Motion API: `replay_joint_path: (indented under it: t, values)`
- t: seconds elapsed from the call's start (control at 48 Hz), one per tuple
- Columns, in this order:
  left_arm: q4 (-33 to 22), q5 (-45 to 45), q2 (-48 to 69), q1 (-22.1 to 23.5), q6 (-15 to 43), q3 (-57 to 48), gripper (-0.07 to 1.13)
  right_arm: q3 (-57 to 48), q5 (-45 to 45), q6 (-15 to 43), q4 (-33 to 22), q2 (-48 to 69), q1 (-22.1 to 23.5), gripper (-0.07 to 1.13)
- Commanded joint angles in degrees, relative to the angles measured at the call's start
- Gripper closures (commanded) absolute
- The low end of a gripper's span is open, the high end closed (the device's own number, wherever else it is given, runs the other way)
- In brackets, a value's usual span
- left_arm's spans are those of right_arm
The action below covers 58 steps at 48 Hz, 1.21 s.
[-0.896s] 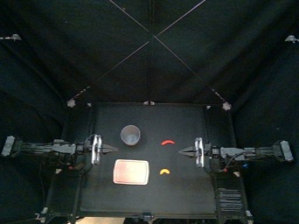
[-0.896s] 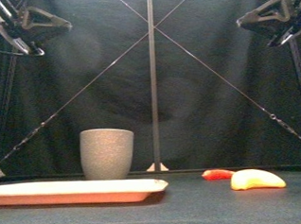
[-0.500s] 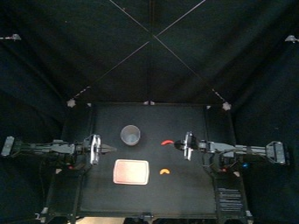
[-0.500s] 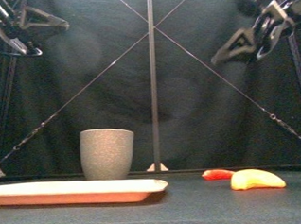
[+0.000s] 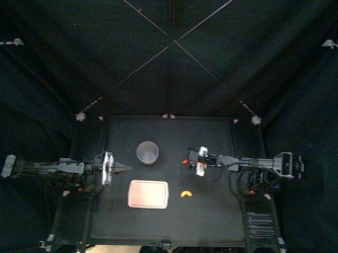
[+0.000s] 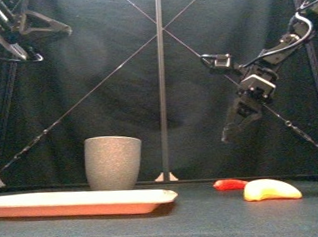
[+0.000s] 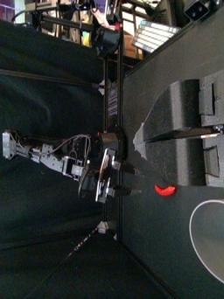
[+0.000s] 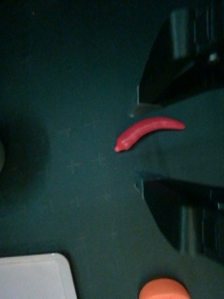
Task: Pick the red chile then place it in the grey bowl
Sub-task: Pick the red chile
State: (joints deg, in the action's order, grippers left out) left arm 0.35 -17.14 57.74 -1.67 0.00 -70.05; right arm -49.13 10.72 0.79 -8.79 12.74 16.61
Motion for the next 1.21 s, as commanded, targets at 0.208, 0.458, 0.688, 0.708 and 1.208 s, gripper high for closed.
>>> replay_joint_path:
  t: [0.208,0.458,0.688,0.708,1.208]
  values:
    - [0.09,-0.44,-0.18,-0.44,0.09,0.62,1.09,4.22,2.55,-0.44,-0.88,-5.71,1.32,0.02]
    - [0.09,-0.44,-0.18,-0.70,0.09,0.44,1.09,7.21,9.93,-0.53,-1.58,-10.37,2.20,0.02]
    - [0.09,-0.44,-0.18,-0.79,0.09,0.44,1.09,9.93,13.10,-0.88,-0.53,-13.36,4.22,0.02]
    - [0.09,-0.53,-0.18,-0.79,0.09,0.44,1.09,10.11,13.18,-0.88,-0.53,-13.62,4.48,0.02]
    - [0.09,-0.44,-0.18,-0.97,0.18,0.44,1.09,12.83,16.79,-1.14,0.97,-17.31,6.33,0.23]
